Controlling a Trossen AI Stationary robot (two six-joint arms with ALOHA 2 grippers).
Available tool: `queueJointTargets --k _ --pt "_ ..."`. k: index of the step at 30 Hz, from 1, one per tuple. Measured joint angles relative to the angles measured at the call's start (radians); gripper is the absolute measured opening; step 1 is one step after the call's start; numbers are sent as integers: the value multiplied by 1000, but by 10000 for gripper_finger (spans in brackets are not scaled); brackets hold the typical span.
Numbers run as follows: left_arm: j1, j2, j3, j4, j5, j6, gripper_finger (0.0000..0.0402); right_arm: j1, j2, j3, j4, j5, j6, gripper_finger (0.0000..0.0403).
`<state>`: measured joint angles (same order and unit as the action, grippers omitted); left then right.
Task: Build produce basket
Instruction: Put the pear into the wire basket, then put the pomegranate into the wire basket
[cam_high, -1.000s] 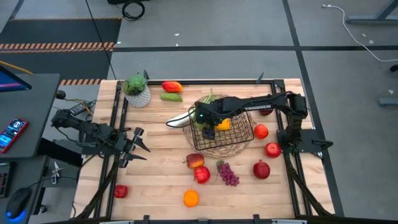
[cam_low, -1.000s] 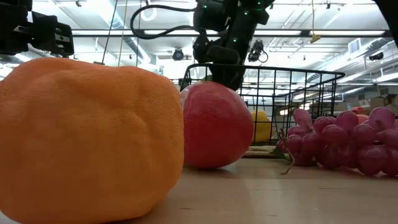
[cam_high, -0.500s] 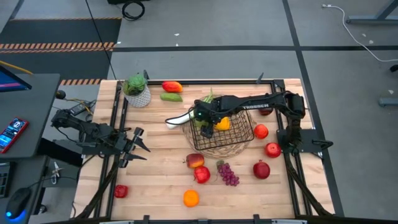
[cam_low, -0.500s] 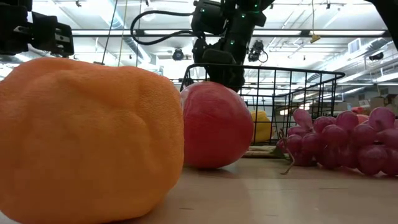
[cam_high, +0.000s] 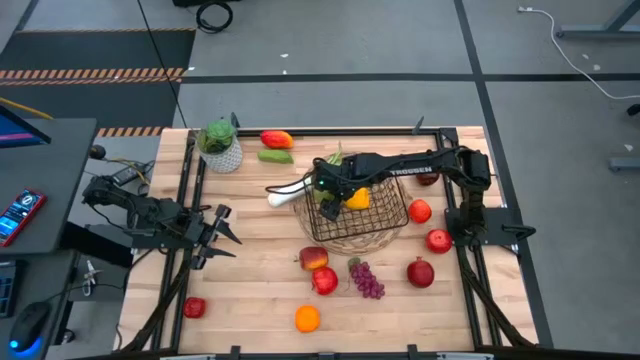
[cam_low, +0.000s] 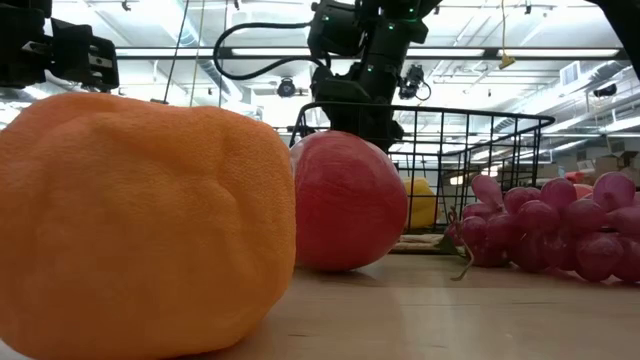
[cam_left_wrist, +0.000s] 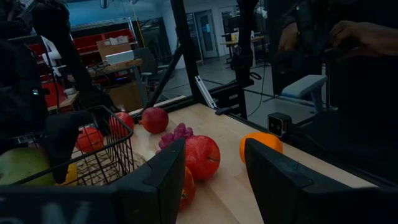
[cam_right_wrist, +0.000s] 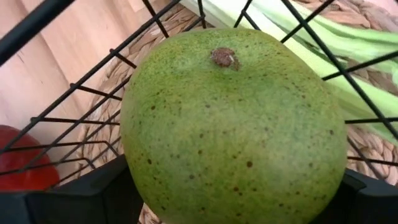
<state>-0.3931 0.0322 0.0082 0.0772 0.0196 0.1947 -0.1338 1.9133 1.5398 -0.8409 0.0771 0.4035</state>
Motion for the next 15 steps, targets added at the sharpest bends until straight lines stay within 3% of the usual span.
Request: queueJointTargets --k 6,12,15 --pt "0 0 0 0 0 0 172 -9 0 0 11 -60 -11 340" --pt "0 0 0 0 0 0 172 -8 0 0 9 -63 -37 390" --pt "0 0 0 0 0 0 172 -10 0 0 11 -68 -35 393"
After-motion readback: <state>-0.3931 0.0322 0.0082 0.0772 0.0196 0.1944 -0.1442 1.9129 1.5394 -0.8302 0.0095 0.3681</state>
